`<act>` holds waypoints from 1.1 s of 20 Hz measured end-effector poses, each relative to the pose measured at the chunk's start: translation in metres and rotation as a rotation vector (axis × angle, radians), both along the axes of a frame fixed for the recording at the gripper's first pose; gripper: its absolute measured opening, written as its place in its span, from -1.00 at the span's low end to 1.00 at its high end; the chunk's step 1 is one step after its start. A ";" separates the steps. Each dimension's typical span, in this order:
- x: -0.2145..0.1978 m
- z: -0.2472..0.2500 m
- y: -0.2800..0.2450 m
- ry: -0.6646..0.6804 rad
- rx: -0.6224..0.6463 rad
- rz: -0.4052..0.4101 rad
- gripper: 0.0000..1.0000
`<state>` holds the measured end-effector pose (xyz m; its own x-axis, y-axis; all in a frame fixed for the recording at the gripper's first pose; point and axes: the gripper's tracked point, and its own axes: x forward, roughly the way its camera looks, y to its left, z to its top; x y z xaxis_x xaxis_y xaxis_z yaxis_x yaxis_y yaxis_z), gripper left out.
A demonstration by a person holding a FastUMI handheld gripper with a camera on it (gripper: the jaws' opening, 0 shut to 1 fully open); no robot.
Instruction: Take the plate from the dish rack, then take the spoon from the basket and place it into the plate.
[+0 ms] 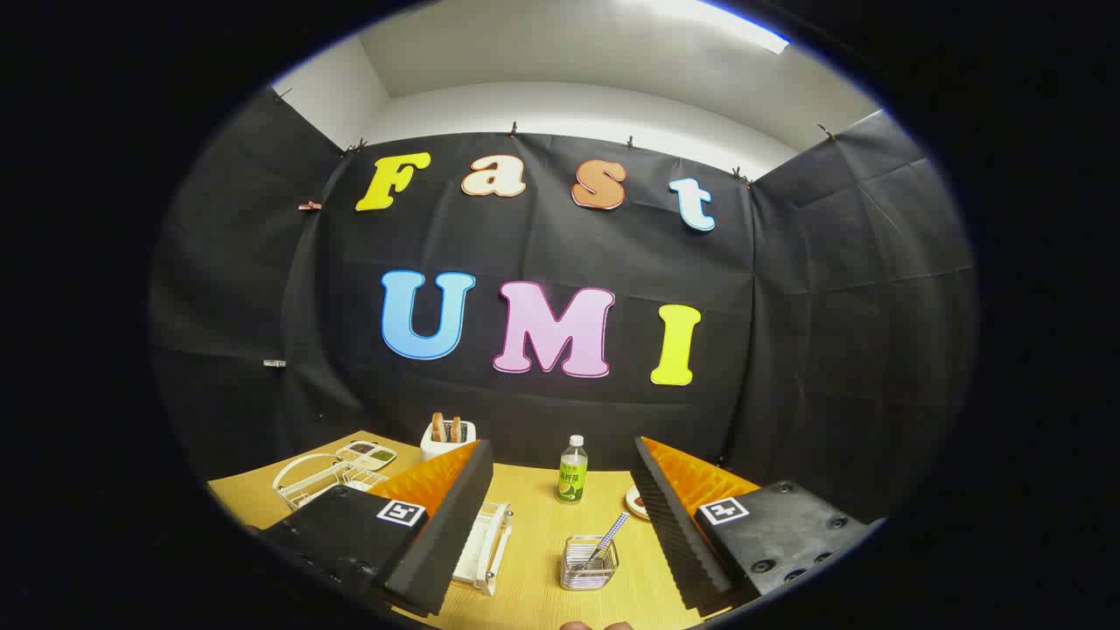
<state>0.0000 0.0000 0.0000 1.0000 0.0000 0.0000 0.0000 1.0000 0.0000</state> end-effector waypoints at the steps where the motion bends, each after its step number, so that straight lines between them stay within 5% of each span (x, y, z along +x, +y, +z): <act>1: 0.001 0.000 0.001 0.002 0.000 0.002 0.94; 22: 0.064 0.002 0.059 0.070 -0.039 0.137 0.94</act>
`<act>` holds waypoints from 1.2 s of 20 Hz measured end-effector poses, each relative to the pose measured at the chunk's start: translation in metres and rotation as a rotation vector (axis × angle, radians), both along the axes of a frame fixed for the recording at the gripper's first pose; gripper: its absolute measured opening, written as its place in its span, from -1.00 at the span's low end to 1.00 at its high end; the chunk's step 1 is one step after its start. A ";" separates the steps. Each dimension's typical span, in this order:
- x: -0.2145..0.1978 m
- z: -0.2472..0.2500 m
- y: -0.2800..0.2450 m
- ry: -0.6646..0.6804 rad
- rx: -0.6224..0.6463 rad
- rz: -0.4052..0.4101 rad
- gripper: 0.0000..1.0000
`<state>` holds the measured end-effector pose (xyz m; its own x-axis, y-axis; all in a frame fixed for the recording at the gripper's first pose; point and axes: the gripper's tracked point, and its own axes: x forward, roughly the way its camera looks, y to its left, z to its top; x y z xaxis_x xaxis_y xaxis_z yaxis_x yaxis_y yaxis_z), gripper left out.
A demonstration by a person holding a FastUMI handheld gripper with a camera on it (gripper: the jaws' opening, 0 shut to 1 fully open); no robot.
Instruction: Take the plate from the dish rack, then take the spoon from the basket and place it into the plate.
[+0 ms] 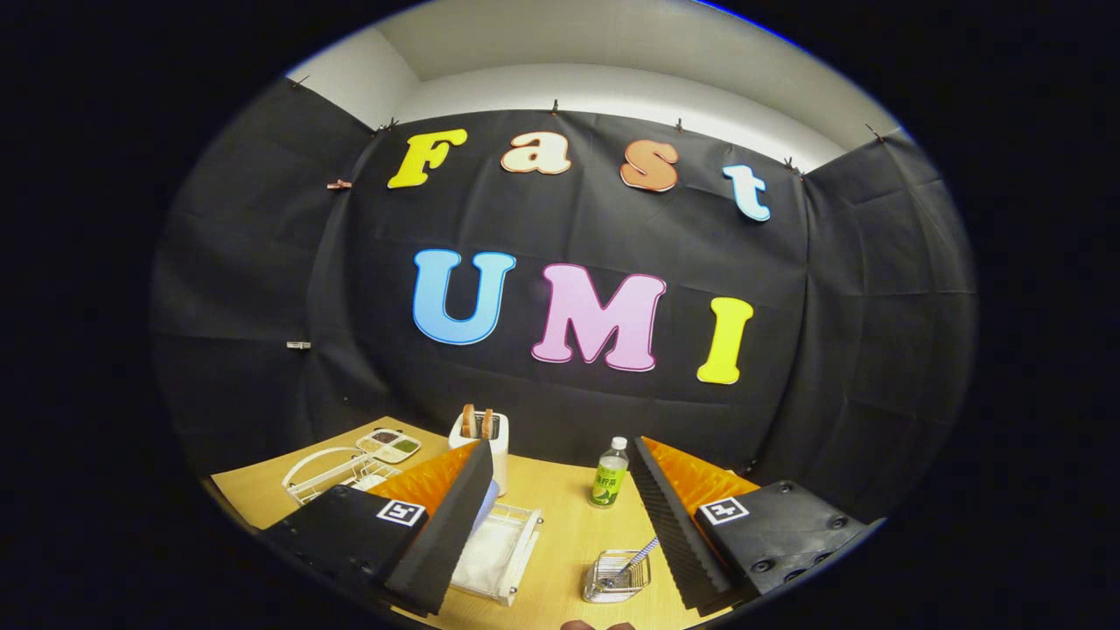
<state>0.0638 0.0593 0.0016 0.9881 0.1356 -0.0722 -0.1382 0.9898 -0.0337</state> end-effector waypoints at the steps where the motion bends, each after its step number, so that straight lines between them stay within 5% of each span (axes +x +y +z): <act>1: 0.006 0.002 0.007 0.003 -0.001 0.009 0.94; 10: 0.060 -0.038 0.078 0.209 -0.029 0.098 0.95; 24: 0.105 -0.198 0.104 0.760 -0.112 -0.020 0.91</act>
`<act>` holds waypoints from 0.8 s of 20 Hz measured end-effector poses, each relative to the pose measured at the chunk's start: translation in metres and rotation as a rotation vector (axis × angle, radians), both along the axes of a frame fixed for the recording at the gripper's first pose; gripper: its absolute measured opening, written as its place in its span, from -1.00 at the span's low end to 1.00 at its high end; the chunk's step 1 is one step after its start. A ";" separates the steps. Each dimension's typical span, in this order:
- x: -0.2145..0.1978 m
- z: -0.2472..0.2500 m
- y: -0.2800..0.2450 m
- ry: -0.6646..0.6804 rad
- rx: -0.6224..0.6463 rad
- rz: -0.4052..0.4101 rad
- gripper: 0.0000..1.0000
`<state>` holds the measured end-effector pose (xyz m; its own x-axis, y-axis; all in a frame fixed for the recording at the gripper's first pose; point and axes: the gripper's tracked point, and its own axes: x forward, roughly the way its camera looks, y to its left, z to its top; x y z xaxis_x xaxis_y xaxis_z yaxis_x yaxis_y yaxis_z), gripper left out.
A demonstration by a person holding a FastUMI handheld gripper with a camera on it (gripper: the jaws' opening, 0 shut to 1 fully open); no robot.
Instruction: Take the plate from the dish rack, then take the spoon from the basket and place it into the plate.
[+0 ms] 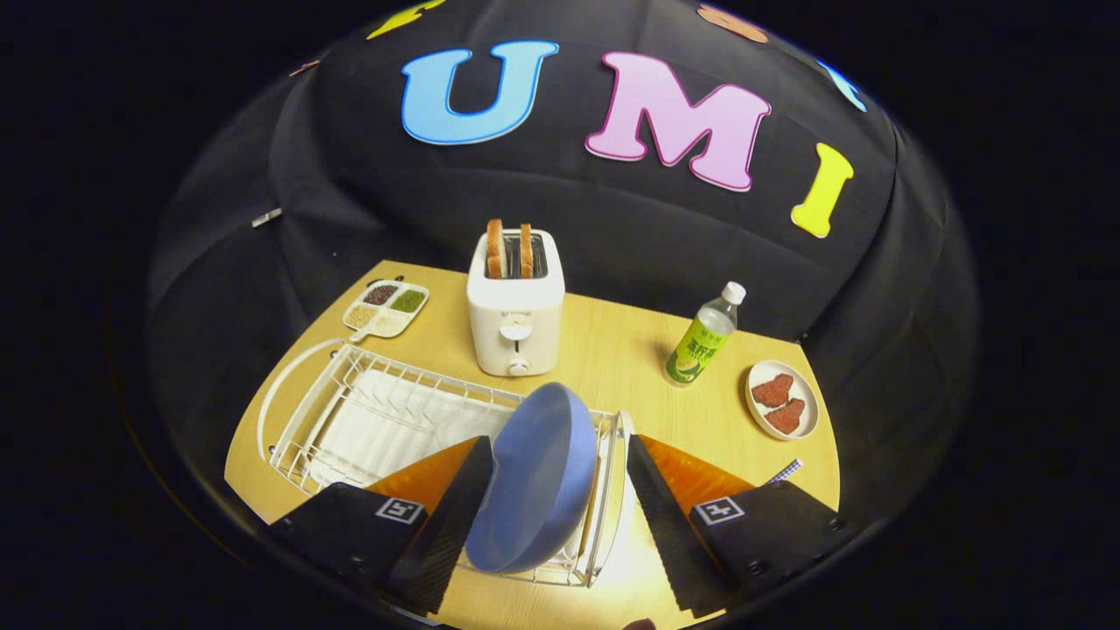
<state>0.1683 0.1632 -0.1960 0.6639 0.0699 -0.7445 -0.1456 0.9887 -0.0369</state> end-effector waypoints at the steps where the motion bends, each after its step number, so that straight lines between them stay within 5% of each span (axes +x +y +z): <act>1: 0.003 -0.007 -0.003 0.015 0.000 -0.025 0.90; 5: 0.005 -0.029 -0.005 0.086 -0.006 -0.078 0.60; 10: -0.002 -0.049 0.005 0.161 -0.002 -0.078 -0.17; 16: 0.003 -0.042 -0.008 0.150 0.006 -0.175 -0.43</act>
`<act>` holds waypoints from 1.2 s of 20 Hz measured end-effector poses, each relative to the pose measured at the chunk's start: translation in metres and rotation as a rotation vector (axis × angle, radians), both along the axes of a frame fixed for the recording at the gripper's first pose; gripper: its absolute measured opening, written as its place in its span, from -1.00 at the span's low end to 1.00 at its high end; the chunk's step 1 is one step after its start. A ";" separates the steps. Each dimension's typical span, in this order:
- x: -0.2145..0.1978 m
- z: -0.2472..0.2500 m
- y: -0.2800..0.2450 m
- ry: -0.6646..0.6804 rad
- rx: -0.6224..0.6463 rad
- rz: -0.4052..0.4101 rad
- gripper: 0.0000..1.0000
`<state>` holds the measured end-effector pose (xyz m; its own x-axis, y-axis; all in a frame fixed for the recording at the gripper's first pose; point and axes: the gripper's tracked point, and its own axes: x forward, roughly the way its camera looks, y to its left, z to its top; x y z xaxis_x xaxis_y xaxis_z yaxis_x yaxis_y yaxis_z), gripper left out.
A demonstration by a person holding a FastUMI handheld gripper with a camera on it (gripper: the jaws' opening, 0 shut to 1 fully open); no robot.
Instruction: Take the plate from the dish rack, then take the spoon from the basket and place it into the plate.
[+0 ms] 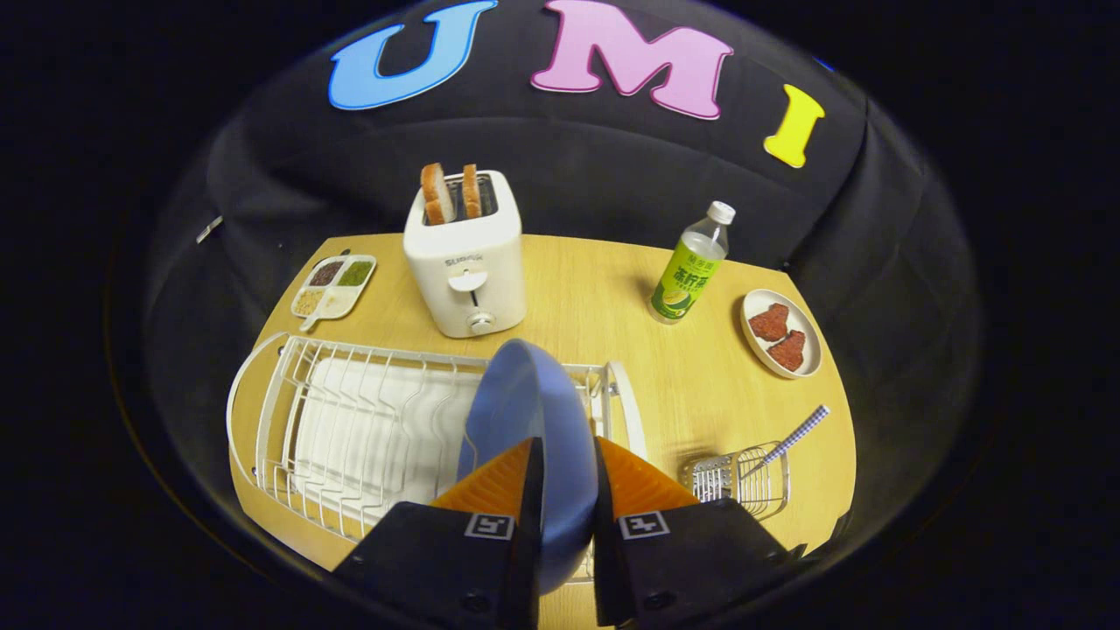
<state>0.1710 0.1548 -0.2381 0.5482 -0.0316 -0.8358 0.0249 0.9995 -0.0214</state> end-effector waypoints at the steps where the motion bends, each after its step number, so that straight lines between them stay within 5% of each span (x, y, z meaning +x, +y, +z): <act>1: 0.002 0.002 -0.001 -0.005 0.004 -0.004 -0.43; 9: 0.011 0.015 -0.004 -0.046 0.000 -0.055 -0.44; 15: 0.029 0.045 0.003 -0.146 -0.166 0.029 -0.44; 24: -0.006 0.096 -0.037 -0.204 0.137 0.010 -0.45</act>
